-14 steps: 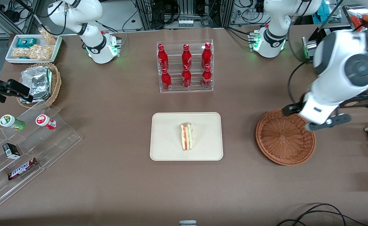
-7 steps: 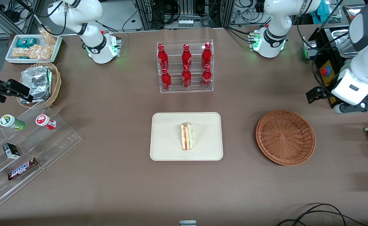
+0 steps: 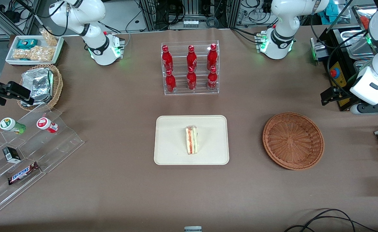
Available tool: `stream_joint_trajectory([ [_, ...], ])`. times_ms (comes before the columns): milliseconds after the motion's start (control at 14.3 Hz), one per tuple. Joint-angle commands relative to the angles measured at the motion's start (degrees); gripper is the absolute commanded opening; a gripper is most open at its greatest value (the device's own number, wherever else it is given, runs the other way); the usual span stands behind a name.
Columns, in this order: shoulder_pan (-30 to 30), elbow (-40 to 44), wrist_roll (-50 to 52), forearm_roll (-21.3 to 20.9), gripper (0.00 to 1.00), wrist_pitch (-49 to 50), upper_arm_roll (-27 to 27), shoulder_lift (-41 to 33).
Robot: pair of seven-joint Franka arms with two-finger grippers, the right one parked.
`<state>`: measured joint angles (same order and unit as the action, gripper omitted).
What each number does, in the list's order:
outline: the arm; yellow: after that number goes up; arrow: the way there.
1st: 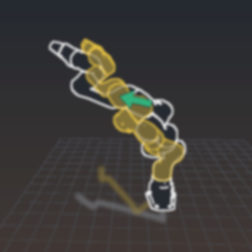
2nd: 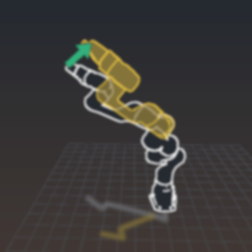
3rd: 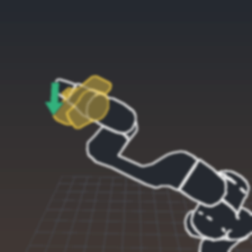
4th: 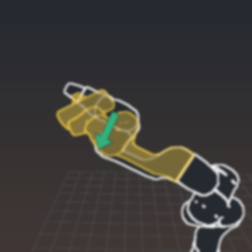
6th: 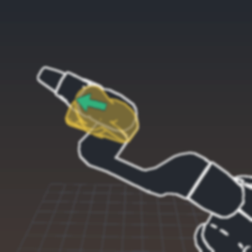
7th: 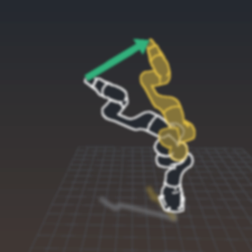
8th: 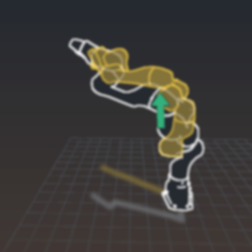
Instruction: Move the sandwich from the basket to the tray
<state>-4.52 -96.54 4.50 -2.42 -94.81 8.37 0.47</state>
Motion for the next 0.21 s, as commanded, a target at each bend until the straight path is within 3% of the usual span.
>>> stream_joint_trajectory([
  [0,5.4,0.1,-0.7,0.7,1.0,-0.4,-5.2,-1.0],
  [140,5.9,0.0,-0.8,0.8,1.0,0.3,-5.8,-1.8],
])
